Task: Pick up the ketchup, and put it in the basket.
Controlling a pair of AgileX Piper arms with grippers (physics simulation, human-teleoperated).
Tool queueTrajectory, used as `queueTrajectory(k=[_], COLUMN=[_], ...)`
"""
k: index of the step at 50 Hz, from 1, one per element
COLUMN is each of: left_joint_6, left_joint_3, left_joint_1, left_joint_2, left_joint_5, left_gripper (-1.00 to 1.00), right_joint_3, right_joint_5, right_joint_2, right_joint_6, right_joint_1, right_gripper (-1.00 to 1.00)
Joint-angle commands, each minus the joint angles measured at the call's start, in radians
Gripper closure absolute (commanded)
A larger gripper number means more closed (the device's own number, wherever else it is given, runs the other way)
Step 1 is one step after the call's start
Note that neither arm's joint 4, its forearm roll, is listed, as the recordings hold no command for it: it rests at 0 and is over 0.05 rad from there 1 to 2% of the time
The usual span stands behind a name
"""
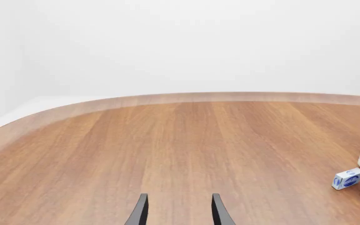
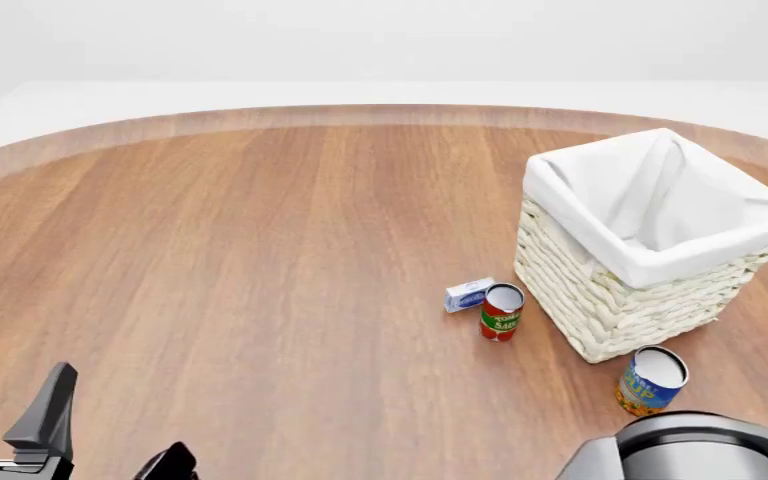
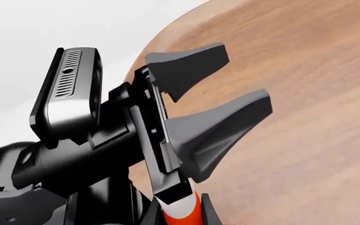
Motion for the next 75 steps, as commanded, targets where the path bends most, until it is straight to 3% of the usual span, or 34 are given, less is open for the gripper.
queueTrajectory(k=[1, 49, 75], left_joint_6=[0.000, 0.000, 0.000], left_joint_3=[0.000, 0.000, 0.000], left_joint_1=[0.000, 0.000, 0.000], left_joint_2=[0.000, 0.000, 0.000], left_joint_5=[0.000, 0.000, 0.000], left_gripper=[-1.00, -1.00, -1.00], right_joint_3=[0.007, 0.086, 0.073], right_joint_5=[0.010, -0.033, -0.004], right_joint_2=[-0.009, -0.076, -0.127], right_joint_6=[0.013, 0.014, 0.000], right_joint_1=[0.003, -0.108, -0.208], right_gripper=[1.00, 1.00, 1.00])
